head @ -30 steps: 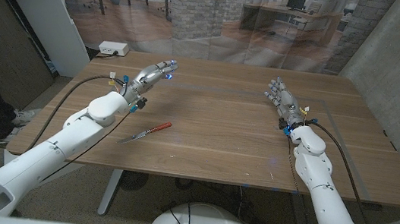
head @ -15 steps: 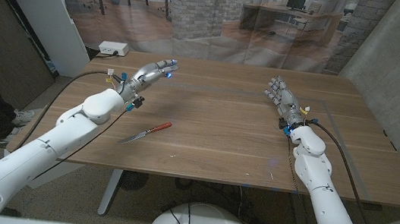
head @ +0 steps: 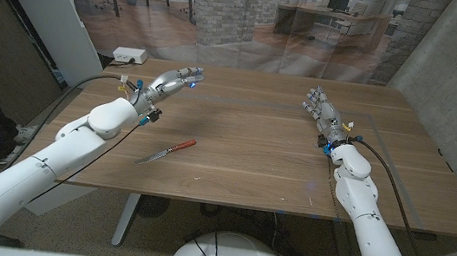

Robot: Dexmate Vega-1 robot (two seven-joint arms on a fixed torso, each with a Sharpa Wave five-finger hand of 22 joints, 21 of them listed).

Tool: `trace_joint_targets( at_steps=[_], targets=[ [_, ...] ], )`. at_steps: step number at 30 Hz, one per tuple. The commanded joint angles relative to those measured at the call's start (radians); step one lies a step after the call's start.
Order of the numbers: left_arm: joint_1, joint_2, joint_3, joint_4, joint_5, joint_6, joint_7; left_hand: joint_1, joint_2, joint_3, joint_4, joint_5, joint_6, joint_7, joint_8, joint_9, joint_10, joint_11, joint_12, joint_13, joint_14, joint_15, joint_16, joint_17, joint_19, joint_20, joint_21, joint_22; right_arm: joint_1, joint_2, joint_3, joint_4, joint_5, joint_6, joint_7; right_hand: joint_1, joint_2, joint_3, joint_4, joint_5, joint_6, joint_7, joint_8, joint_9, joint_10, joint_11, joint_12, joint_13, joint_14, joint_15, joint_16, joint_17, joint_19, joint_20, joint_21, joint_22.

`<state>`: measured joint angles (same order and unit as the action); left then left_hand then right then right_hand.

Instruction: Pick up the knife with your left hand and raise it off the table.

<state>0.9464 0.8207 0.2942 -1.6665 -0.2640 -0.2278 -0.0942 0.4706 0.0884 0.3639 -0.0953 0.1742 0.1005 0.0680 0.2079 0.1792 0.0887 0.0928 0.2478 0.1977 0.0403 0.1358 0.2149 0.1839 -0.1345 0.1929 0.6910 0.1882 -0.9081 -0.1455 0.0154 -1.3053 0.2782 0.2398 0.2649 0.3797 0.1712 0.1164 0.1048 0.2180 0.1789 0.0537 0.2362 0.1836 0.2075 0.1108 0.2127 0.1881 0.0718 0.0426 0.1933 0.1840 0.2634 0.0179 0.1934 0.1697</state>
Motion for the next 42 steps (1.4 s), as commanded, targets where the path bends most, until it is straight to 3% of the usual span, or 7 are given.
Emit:
trace_joint_targets(
  at_steps=[1,21,29,42],
  targets=[
    [0.025,0.05,-0.022,-0.066,0.054,0.035,0.0,0.013,-0.004,0.002,-0.009,0.0,0.01,-0.002,0.005,0.002,0.002,0.001,0.001,0.002,0.004,0.003,-0.001,0.003,0.007,0.001,-0.007,0.004,-0.011,0.002,-0.002,-0.01,0.007,0.009,-0.007,0.004,-0.013,0.011,0.001,-0.002,0.005,-0.001,-0.006,0.003,0.01,0.002,0.0,0.003,0.006,0.001,0.0,0.001,0.007,0.009,0.005,0.005],
    [0.088,0.143,-0.081,-0.181,0.054,0.092,-0.065,0.018,-0.003,0.004,-0.016,0.0,0.007,-0.005,-0.003,0.003,-0.007,0.003,-0.006,0.003,-0.002,0.004,-0.005,0.003,0.006,0.002,-0.012,0.005,-0.042,0.001,-0.002,-0.042,0.021,0.019,-0.01,0.001,-0.014,0.015,0.001,-0.004,0.011,-0.002,-0.01,0.003,0.015,0.003,-0.001,0.004,0.007,0.002,0.0,0.002,0.007,0.009,0.005,0.005],
    [0.156,0.201,-0.139,-0.252,0.055,0.124,-0.071,0.02,0.0,0.007,-0.019,0.001,0.004,-0.004,-0.006,0.003,-0.01,0.002,-0.008,0.003,-0.002,0.004,-0.006,0.003,0.005,0.002,-0.014,0.005,-0.053,0.0,-0.003,-0.053,0.028,0.028,-0.005,0.0,-0.014,0.016,0.001,-0.005,0.013,-0.002,-0.012,0.003,0.016,0.005,-0.002,0.004,0.007,0.003,-0.001,0.002,0.007,0.009,0.005,0.005],
    [0.249,0.252,-0.235,-0.348,0.072,0.218,-0.062,0.017,-0.004,0.004,-0.023,-0.001,0.019,0.0,-0.005,0.003,0.037,0.0,0.007,0.004,0.022,-0.002,0.001,0.004,0.016,-0.003,-0.015,0.005,-0.072,-0.007,-0.008,-0.072,0.036,0.021,0.003,-0.002,-0.015,0.019,0.001,-0.006,0.016,-0.003,-0.015,0.004,0.018,0.005,-0.002,0.004,0.008,0.003,-0.001,0.002,0.007,0.009,0.005,0.005]
  ],
)
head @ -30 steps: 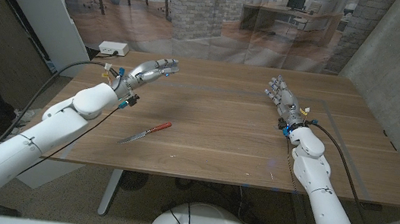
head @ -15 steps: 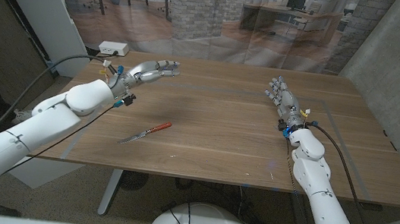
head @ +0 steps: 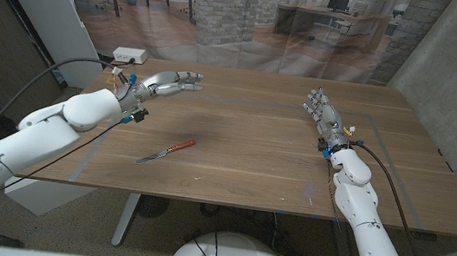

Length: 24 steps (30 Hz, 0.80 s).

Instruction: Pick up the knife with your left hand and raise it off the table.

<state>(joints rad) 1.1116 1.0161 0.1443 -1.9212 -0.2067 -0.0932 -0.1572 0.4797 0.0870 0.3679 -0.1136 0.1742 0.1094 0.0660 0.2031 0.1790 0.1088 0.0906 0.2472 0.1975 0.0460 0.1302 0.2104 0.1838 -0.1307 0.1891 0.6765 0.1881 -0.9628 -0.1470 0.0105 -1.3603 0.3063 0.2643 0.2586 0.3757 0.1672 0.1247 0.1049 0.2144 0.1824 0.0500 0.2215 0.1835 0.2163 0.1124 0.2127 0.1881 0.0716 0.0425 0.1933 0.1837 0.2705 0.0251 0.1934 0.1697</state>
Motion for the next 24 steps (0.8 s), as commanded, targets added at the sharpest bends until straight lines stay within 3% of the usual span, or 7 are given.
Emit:
trace_joint_targets(
  at_steps=[1,9,24],
  targets=[
    [0.089,0.059,-0.091,-0.098,0.015,0.091,0.0,0.005,-0.005,-0.002,-0.005,-0.001,0.015,0.003,0.0,0.004,0.024,-0.002,0.01,0.005,0.02,0.001,0.006,0.005,0.018,-0.002,0.0,0.006,-0.019,-0.006,-0.004,-0.019,0.008,-0.005,0.009,0.002,-0.011,0.011,0.0,-0.003,0.012,0.0,0.0,0.004,0.009,0.004,-0.002,0.004,0.008,0.004,-0.001,0.002,0.0,0.002,0.005,0.005],
    [0.111,0.086,-0.127,-0.134,0.02,0.148,-0.033,-0.011,-0.027,-0.017,-0.007,0.0,0.032,0.006,0.001,0.004,0.044,-0.003,0.014,0.007,0.051,-0.013,0.016,0.007,0.033,-0.006,0.0,0.006,-0.026,-0.008,-0.005,-0.024,0.011,-0.006,0.013,-0.001,-0.012,0.011,0.001,-0.004,0.013,0.0,-0.002,0.004,0.011,0.004,-0.003,0.004,0.008,0.004,-0.001,0.002,0.0,0.002,0.005,0.005],
    [0.114,0.164,-0.158,-0.217,0.066,0.279,-0.111,-0.023,-0.019,-0.018,-0.006,0.005,0.128,0.009,0.021,0.006,0.114,-0.016,0.03,0.011,0.155,-0.065,0.051,0.021,0.068,-0.017,-0.001,0.006,-0.017,-0.001,-0.008,0.002,0.019,0.009,0.026,-0.005,-0.013,0.013,0.002,-0.005,0.015,0.0,-0.005,0.005,0.014,0.005,-0.003,0.004,0.01,0.004,-0.001,0.003,0.0,0.003,0.004,0.005]
  ],
)
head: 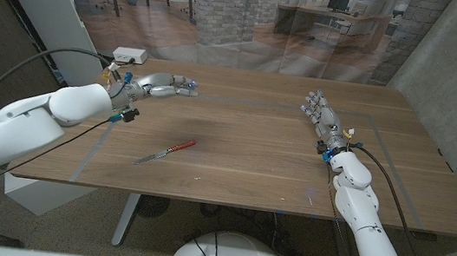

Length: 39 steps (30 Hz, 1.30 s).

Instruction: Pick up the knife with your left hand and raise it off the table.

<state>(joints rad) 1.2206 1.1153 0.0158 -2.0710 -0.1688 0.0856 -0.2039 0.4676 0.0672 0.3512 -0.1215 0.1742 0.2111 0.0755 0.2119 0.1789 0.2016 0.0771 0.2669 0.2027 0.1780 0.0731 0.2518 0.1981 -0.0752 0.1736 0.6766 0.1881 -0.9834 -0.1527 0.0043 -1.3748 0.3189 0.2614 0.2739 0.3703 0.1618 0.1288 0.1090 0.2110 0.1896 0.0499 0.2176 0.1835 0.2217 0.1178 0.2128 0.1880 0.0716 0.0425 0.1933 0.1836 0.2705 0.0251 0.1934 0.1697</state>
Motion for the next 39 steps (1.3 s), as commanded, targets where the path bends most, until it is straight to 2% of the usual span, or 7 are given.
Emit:
trace_joint_targets(
  at_steps=[1,18,25,28,33,39],
  targets=[
    [0.001,0.069,-0.028,-0.068,0.026,0.104,-0.073,-0.011,0.001,-0.001,0.002,0.005,0.027,-0.002,0.012,0.007,0.023,-0.003,0.011,0.006,0.026,-0.008,0.011,0.007,0.014,-0.003,-0.001,0.006,0.004,0.005,-0.002,0.018,0.007,0.013,0.011,0.001,-0.007,0.009,-0.002,-0.002,0.008,0.001,-0.002,0.005,0.009,0.001,-0.003,0.004,0.01,0.004,-0.001,0.003,0.0,0.002,0.004,0.005],
    [-0.054,0.133,0.001,-0.112,0.045,0.183,-0.148,-0.013,0.002,0.0,-0.001,0.005,0.028,-0.003,0.003,0.008,0.03,-0.01,0.007,0.008,0.03,-0.011,0.012,0.015,0.016,-0.003,-0.007,0.006,0.01,0.01,0.004,0.041,0.016,0.024,0.023,-0.002,-0.008,0.011,-0.001,-0.002,0.01,0.001,-0.004,0.005,0.01,0.003,-0.005,0.005,0.011,0.004,-0.001,0.003,0.0,0.002,0.005,0.005],
    [-0.113,0.186,0.048,-0.146,0.064,0.25,-0.193,0.0,-0.003,0.004,-0.013,0.006,0.048,-0.011,0.007,0.008,0.044,-0.022,0.011,0.009,0.043,-0.025,0.015,0.015,0.025,-0.009,-0.007,0.006,0.014,0.011,0.006,0.054,0.02,0.027,0.033,-0.004,-0.008,0.012,-0.001,-0.003,0.012,0.001,-0.006,0.005,0.014,0.006,-0.004,0.005,0.011,0.006,-0.001,0.003,0.0,0.002,0.004,0.005],
    [-0.131,0.201,0.061,-0.161,0.068,0.28,-0.2,0.008,-0.004,0.007,-0.019,0.006,0.057,-0.005,0.008,0.009,0.053,-0.024,0.013,0.011,0.053,-0.03,0.018,0.015,0.032,-0.009,-0.006,0.006,0.017,0.011,0.007,0.058,0.021,0.029,0.036,-0.005,-0.009,0.012,-0.001,-0.003,0.014,0.002,-0.006,0.005,0.016,0.007,-0.004,0.005,0.012,0.005,-0.001,0.003,0.0,0.002,0.004,0.005],
    [-0.157,0.224,0.083,-0.191,0.083,0.329,-0.201,0.003,-0.005,0.005,-0.016,0.004,0.079,0.004,0.013,0.009,0.079,-0.031,0.022,0.014,0.075,-0.038,0.028,0.021,0.048,-0.008,-0.003,0.006,0.021,0.011,0.01,0.067,0.023,0.032,0.042,-0.007,-0.009,0.012,0.0,-0.003,0.015,0.001,-0.006,0.005,0.02,0.009,-0.002,0.005,0.012,0.005,-0.001,0.003,0.0,0.002,0.005,0.005],
    [-0.226,0.249,0.158,-0.24,0.144,0.417,-0.21,-0.022,-0.023,-0.012,-0.007,0.002,0.11,0.013,0.019,0.01,0.123,-0.026,0.038,0.02,0.105,-0.043,0.045,0.032,0.077,-0.005,0.003,0.007,0.028,0.014,0.013,0.084,0.026,0.036,0.05,-0.01,-0.01,0.012,0.002,-0.004,0.016,0.001,-0.007,0.005,0.023,0.012,-0.002,0.005,0.013,0.005,0.0,0.004,0.001,0.003,0.005,0.005]
  ],
)
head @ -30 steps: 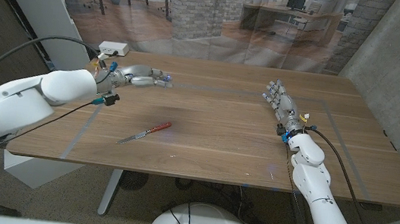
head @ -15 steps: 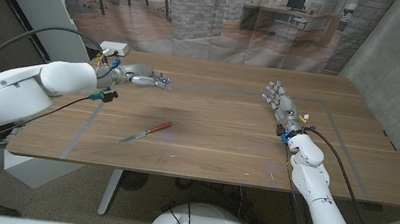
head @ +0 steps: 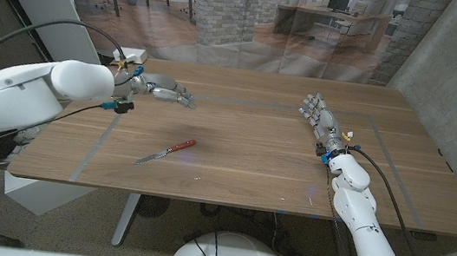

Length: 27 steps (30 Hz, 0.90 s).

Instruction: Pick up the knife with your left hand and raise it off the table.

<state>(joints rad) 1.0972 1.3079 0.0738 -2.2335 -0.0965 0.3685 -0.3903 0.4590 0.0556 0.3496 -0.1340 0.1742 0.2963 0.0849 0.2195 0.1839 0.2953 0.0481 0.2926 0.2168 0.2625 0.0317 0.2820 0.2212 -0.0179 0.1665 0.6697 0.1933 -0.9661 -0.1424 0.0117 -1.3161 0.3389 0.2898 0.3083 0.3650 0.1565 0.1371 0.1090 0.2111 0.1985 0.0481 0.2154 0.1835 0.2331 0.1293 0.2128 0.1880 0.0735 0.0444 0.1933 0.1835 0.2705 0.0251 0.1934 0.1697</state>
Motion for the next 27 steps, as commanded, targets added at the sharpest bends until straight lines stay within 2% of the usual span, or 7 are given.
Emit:
trace_joint_targets(
  at_steps=[1,12,27],
  targets=[
    [-0.118,0.058,0.115,-0.085,0.084,0.149,-0.028,-0.015,-0.013,-0.012,0.006,0.003,0.028,0.003,0.012,0.005,0.033,0.001,0.014,0.007,0.023,-0.004,0.016,0.01,0.023,0.002,0.01,0.002,0.012,0.004,0.006,0.029,0.007,0.009,0.019,-0.006,-0.005,0.004,0.002,-0.004,0.007,0.002,-0.005,0.005,0.013,0.0,-0.001,0.005,0.011,0.004,0.0,0.004,0.001,0.003,0.005,0.005],
    [-0.212,0.051,0.226,-0.124,0.189,0.241,-0.061,0.012,-0.017,-0.002,-0.012,0.009,0.049,-0.005,0.013,0.006,0.072,-0.019,0.029,0.017,0.07,-0.019,0.038,0.02,0.081,0.004,0.028,0.004,0.019,0.008,0.015,0.046,0.01,0.011,0.027,-0.015,-0.005,0.002,0.007,-0.005,0.014,0.003,-0.005,0.006,0.018,0.001,-0.001,0.005,0.012,0.003,0.0,0.005,0.001,0.003,0.005,0.005],
    [-0.343,-0.003,0.398,-0.168,0.454,0.356,-0.199,0.014,-0.044,-0.012,-0.017,0.01,0.063,-0.009,0.014,0.006,0.086,-0.026,0.033,0.024,0.085,-0.026,0.047,0.026,0.095,0.003,0.03,0.005,0.036,0.017,0.023,0.08,0.016,0.026,0.045,-0.026,-0.007,-0.001,0.012,-0.006,0.017,0.002,-0.006,0.006,0.024,0.004,0.0,0.006,0.013,0.003,0.001,0.006,0.002,0.005,0.005,0.005]
  ],
)
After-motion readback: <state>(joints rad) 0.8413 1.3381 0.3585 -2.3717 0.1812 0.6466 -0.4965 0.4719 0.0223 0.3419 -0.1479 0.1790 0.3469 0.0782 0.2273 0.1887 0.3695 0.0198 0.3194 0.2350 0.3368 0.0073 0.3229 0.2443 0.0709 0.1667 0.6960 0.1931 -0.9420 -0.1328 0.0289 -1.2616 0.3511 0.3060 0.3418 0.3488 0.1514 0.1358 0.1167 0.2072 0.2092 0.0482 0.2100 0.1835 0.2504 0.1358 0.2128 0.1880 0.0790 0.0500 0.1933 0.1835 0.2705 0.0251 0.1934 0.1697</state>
